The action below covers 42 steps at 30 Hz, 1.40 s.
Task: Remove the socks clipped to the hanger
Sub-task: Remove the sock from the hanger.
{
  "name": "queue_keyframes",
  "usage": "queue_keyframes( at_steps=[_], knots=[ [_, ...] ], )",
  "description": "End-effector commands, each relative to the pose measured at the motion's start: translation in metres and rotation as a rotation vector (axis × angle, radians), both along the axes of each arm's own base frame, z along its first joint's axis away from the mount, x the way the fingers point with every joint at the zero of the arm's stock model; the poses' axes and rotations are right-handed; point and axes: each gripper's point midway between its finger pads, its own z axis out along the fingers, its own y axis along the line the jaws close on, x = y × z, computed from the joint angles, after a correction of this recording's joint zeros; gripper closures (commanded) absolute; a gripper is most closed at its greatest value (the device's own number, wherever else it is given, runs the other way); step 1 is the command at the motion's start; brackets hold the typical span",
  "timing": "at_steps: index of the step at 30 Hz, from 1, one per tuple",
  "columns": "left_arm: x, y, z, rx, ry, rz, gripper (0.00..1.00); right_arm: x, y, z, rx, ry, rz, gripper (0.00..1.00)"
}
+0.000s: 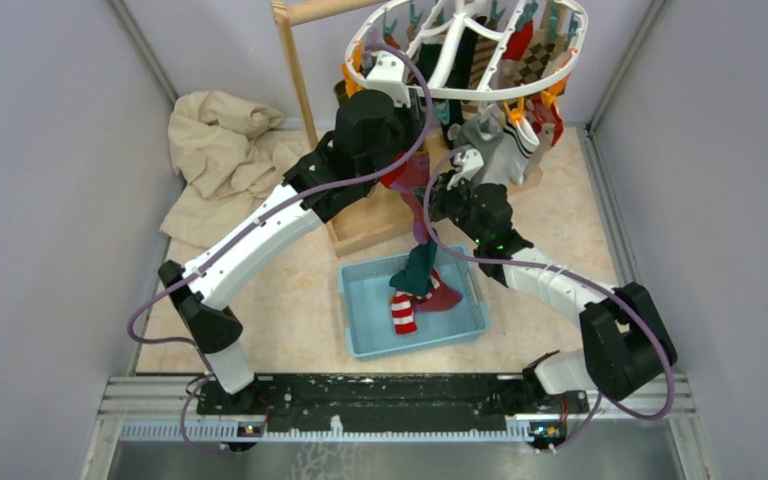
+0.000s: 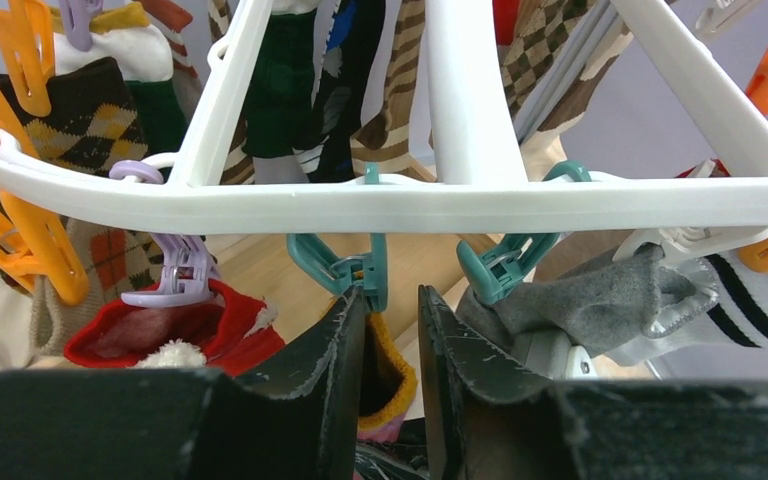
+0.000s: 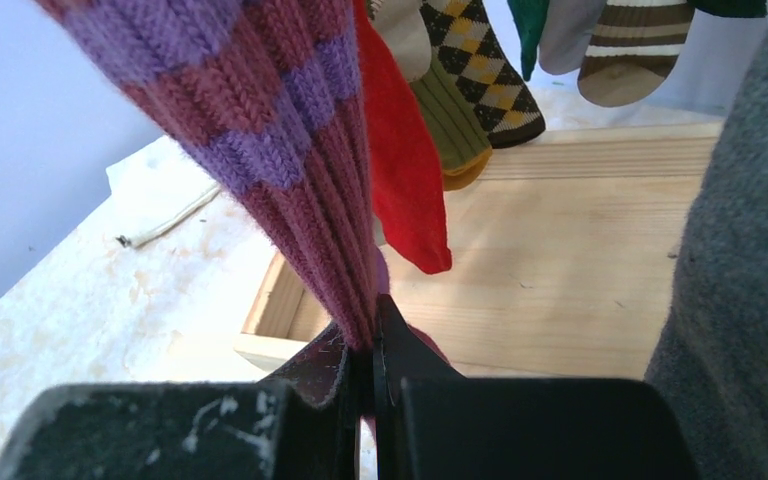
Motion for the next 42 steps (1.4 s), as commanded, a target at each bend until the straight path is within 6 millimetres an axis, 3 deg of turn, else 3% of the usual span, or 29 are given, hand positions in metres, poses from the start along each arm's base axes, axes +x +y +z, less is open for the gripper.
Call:
queue_keyframes(
  at_steps=[1, 5, 9, 22, 32, 42],
  knots=[
    [0.003, -0.002, 0.009, -0.017, -0.018, 0.012, 0.64, -0.006, -0.002, 0.028, 0.043, -0.074, 0.011, 1.0],
    [0.004, -0.003, 0.009, -0.022, -0.021, 0.014, 0.47, -0.007, -0.002, 0.029, 0.045, -0.076, 0.015, 1.0],
    [0.006, -0.003, 0.009, -0.027, -0.025, 0.023, 0.45, -0.01, -0.002, 0.029, 0.044, -0.076, 0.019, 1.0],
    [0.009, -0.006, 0.006, -0.047, -0.037, 0.024, 0.48, -0.021, 0.0, 0.023, 0.04, -0.068, 0.031, 1.0],
    [0.01, -0.007, 0.006, -0.046, -0.033, 0.015, 0.63, -0.021, 0.001, 0.027, 0.037, -0.074, 0.034, 1.0],
    [0.01, -0.007, 0.011, -0.051, -0.043, -0.002, 0.71, -0.033, 0.0, 0.03, 0.029, -0.078, 0.05, 1.0]
  ],
)
